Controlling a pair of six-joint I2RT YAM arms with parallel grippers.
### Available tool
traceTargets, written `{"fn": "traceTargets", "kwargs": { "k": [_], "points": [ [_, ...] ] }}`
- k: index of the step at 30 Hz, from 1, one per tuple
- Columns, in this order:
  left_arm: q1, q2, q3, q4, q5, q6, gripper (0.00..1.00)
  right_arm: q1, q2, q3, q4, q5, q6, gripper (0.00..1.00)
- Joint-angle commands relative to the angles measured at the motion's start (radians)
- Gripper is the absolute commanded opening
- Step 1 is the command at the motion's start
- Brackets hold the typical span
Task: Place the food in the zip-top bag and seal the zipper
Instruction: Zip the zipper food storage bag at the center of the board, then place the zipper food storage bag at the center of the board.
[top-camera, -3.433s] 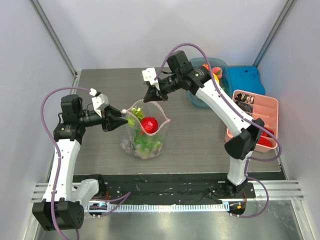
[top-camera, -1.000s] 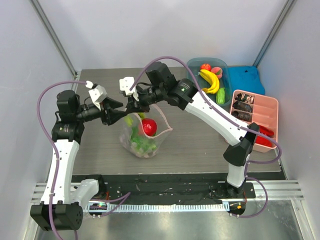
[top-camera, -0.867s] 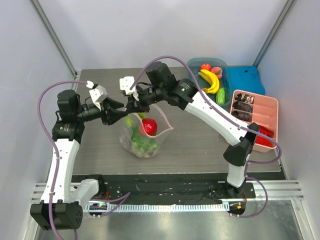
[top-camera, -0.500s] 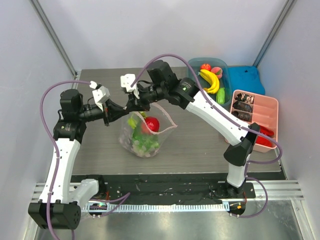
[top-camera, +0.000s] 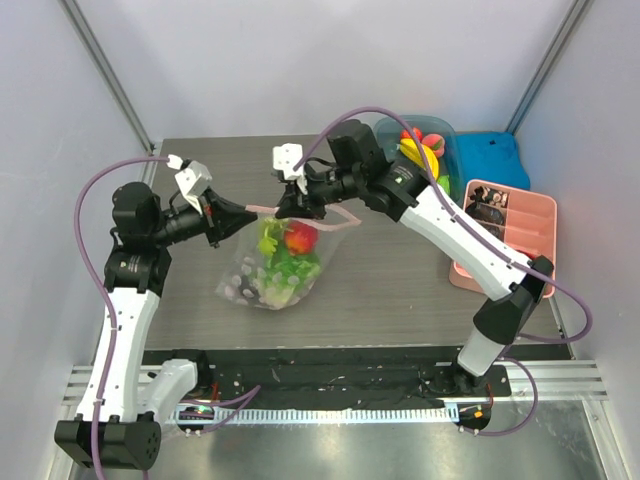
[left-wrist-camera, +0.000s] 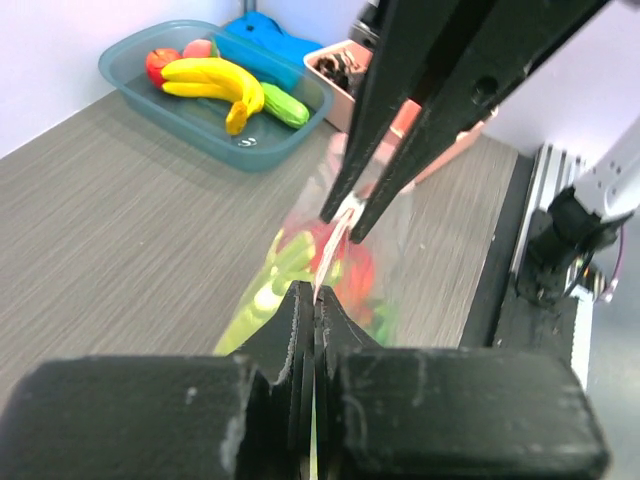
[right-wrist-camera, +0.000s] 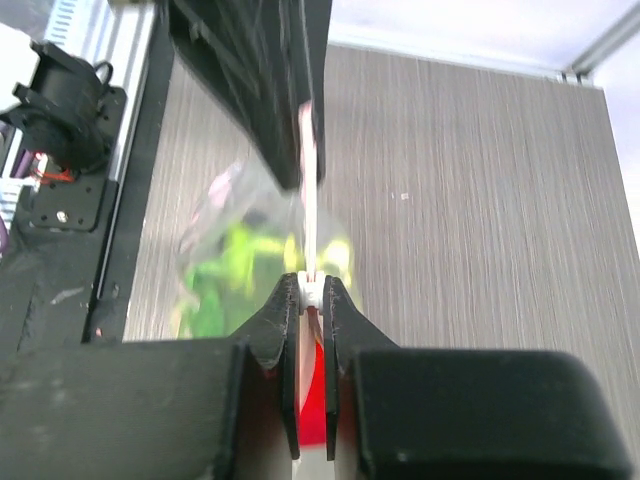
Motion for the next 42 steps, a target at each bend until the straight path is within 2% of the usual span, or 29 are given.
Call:
{"fn": "traceTargets", "kwargs": {
  "k": [1, 13, 18, 21, 24, 25, 26, 33, 37, 42],
  "points": [
    [0.022, -0.036, 0.016, 0.184, -0.112, -0.121, 0.0, -0.072, -0.094, -0.063, -0.118, 0.068, -0.044, 0.01],
    [0.023, -0.012, 0.016, 0.176, -0.18, -0.112, 0.0, -0.292, -0.248, -0.32, -0.249, 0.102, -0.186, 0.01],
    [0.022, 0.031, 0.025, 0.187, -0.182, -0.135, 0.0, -0.316, -0.316, -0.411, -0.276, 0.128, -0.224, 0.01],
    [0.022, 0.066, 0.031, 0.199, -0.124, -0.158, 0.0, -0.318, -0.331, -0.434, -0.315, 0.137, -0.248, 0.02],
    [0.009, 0.102, 0.05, 0.207, -0.068, -0.17, 0.0, -0.315, -0.281, -0.344, -0.367, 0.058, -0.177, 0.41],
    [-0.004, 0.108, 0.054, 0.207, -0.055, -0.169, 0.0, -0.31, -0.264, -0.278, -0.371, 0.038, -0.117, 0.6],
    [-0.014, 0.118, 0.056, 0.207, -0.044, -0.17, 0.0, -0.3, -0.241, -0.246, -0.367, 0.027, -0.1, 0.65],
    [-0.037, 0.131, 0.054, 0.204, -0.027, -0.15, 0.0, -0.248, -0.117, -0.04, -0.312, 0.022, -0.052, 0.75],
    [-0.046, 0.135, 0.054, 0.205, -0.015, -0.14, 0.0, -0.182, -0.062, 0.006, -0.225, 0.065, -0.045, 0.75],
    [-0.067, 0.138, 0.057, 0.204, -0.004, -0.118, 0.0, -0.145, 0.029, 0.115, -0.197, 0.082, -0.051, 0.75]
  ]
}}
